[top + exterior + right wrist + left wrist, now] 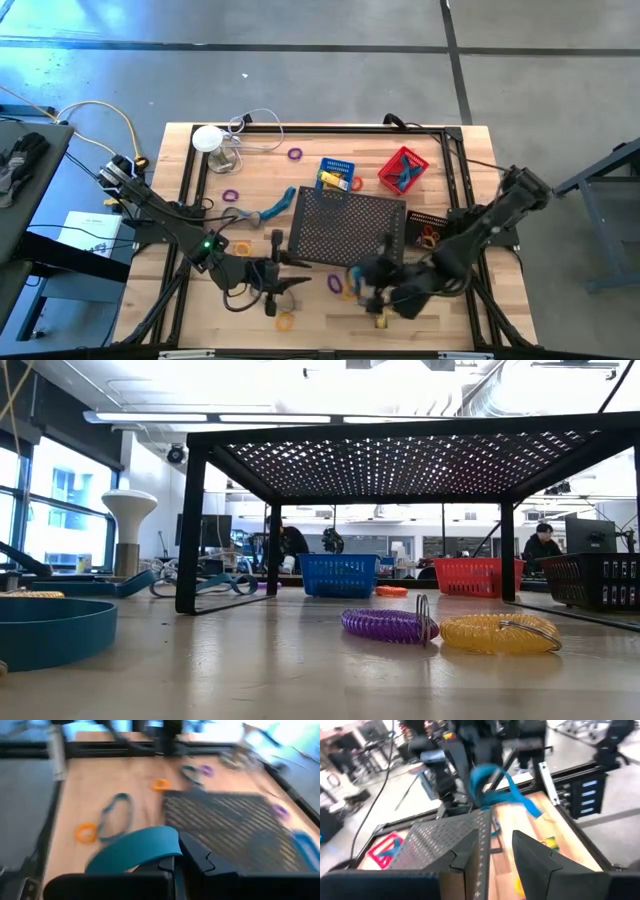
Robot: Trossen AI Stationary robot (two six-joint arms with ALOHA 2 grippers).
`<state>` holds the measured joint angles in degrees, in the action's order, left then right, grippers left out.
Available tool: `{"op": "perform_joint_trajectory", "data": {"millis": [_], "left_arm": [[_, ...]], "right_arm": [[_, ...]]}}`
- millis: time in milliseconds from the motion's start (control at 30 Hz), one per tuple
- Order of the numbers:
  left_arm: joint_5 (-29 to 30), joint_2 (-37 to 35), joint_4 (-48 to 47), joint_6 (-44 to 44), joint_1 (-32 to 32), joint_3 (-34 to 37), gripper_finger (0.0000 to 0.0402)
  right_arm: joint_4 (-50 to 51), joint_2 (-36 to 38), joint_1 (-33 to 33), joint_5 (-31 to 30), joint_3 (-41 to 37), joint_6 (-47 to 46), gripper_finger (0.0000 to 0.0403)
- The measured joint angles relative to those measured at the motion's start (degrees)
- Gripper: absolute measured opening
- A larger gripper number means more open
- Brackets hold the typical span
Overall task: Pick & Place Office Desk Supplies
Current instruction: Put the blue rubber band into the red bin
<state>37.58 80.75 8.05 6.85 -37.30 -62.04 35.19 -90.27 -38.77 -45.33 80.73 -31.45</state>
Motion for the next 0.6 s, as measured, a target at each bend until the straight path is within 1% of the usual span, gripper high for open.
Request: {"op": "perform_joint_trajectory", "data": {"millis": [100,233,267,367,400,500,567,600], "left_arm": [[2.6,-0.3,-1.7,-1.1,-0.2,0.0,0.0113],[2.6,-2.0,-6.2,-2.5,0.4,0.0,0.0113],[1.4,-2.4,-7.2,-3.5,0.6,0.0,0.0113],[-5.2,-3.7,-8.4,-5.8,1.7,0.0,0.0113],[-6.6,-4.2,-8.3,-6.2,1.9,0.0,0.0113],[-7.1,-5.4,-8.6,-6.3,2.0,0.0,0.0113],[-6.7,-6.3,-9.1,-6.3,2.0,0.0,0.0113],[-6.2,-6.7,-9.5,-6.4,2.1,0.0,0.0113]], "right_arm": [[9.8,4.7,-1.4,-5.6,0.0,-10.0,0.0003],[23.4,11.0,0.0,-10.0,0.0,-21.4,0.0003],[27.5,12.4,1.3,-10.4,0.0,-24.5,0.0003],[39.0,14.6,7.3,-11.9,0.0,-33.2,0.0003],[42.9,15.0,9.7,-11.7,0.0,-35.8,0.0003],[52.3,15.5,18.7,-9.7,0.0,-40.9,0.0003],[54.7,15.6,25.4,-8.8,-0.1,-40.7,0.0003],[54.3,15.6,28.8,-7.9,-0.4,-38.0,0.0003]]}}
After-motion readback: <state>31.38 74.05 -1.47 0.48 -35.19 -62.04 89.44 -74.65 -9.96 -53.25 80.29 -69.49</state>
